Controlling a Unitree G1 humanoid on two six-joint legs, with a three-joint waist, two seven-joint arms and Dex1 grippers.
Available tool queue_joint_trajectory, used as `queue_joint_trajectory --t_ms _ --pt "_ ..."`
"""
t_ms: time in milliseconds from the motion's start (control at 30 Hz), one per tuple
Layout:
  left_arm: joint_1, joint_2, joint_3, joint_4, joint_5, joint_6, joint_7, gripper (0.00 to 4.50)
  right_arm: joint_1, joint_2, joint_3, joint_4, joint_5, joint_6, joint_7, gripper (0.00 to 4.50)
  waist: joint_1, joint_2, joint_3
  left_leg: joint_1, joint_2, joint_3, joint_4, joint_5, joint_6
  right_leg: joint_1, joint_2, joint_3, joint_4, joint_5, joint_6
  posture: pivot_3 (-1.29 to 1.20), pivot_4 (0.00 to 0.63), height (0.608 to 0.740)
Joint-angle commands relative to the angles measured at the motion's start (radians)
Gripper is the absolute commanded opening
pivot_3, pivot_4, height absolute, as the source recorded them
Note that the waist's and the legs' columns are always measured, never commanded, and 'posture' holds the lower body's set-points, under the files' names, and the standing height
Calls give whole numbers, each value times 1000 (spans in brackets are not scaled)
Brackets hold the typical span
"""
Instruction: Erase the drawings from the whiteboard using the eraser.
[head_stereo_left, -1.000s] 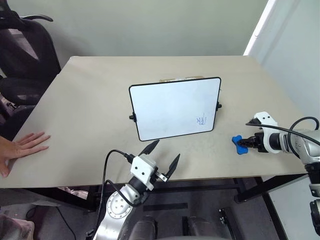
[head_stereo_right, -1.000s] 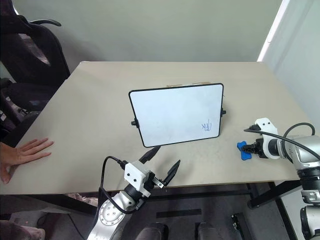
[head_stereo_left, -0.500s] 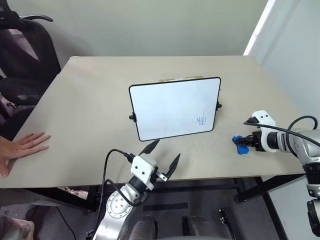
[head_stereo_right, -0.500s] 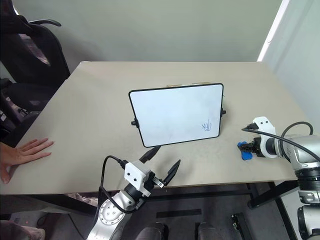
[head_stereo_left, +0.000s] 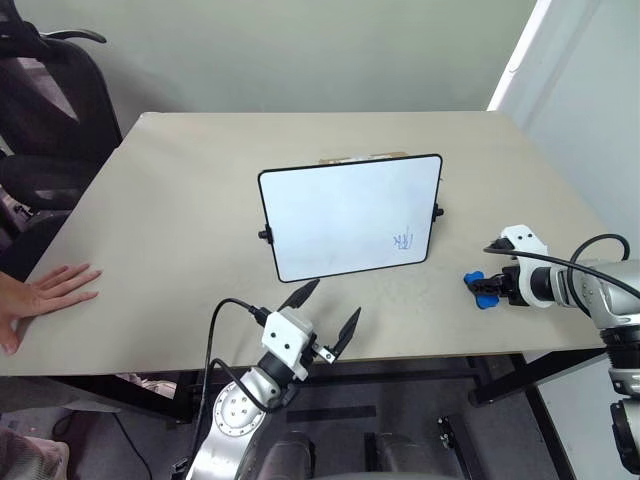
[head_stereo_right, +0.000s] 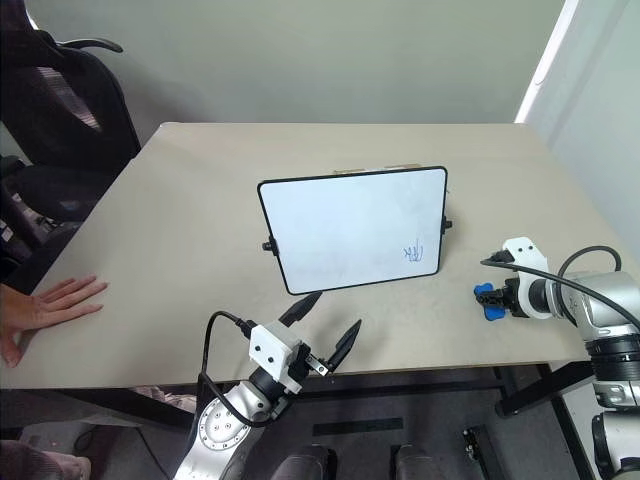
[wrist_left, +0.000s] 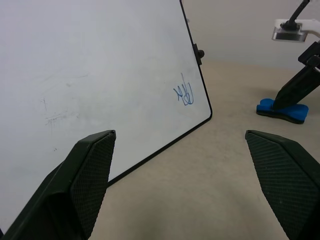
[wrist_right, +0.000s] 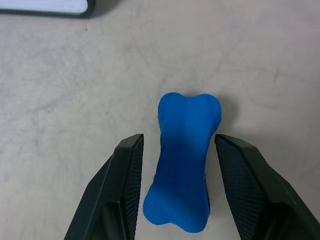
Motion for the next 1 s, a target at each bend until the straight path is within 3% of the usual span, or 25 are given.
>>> queue_joint_trajectory --t_ms 33,267,367,500,567,767,867,1000 --pt "-1 -4 -3 -48 0 -9 2 4500 -5 -17 6 -1 -20 -11 4 2396 0 0 0 0 0 0 0 0 0 0 0 0 0 0 0 0 150 730" --pt "0 -4 -4 -46 -2 -10 0 4500 -1 -20 2 -11 -17 -5 8 2396 0 0 0 0 0 0 0 0 0 0 0 0 0 0 0 0 150 730" --pt "-1 -4 -5 -44 -1 -11 0 4500 0 -21 1 -13 -17 -6 7 1808 0 0 0 0 0 0 0 0 0 0 0 0 0 0 0 0 150 730" --pt "-4 -5 -5 -39 -2 -12 -1 4500 3 -23 1 -17 -17 -12 11 564 0 0 0 0 0 0 0 0 0 0 0 0 0 0 0 0 150 730" --pt "-6 -5 -5 -36 -2 -12 -1 4500 8 -25 -5 -32 -11 -10 15 259 0 0 0 0 0 0 0 0 0 0 0 0 0 0 0 0 150 730" --pt "-7 -7 -6 -32 -2 -12 -1 4500 43 -52 -47 -101 8 4 18 221 1 0 0 0 0 0 0 0 0 0 0 0 0 0 0 0 150 730" --pt "-7 -7 -7 -30 -2 -12 -1 4500 67 -48 -126 -235 67 15 28 221 2 1 1 -1 0 0 0 0 0 0 0 0 0 -1 0 0 150 730" --pt "-6 -7 -6 -31 -2 -12 -2 4500 77 28 -217 -416 141 13 -3 221 -3 1 1 -1 0 0 0 -1 -2 1 1 0 0 -2 -1 0 150 730"
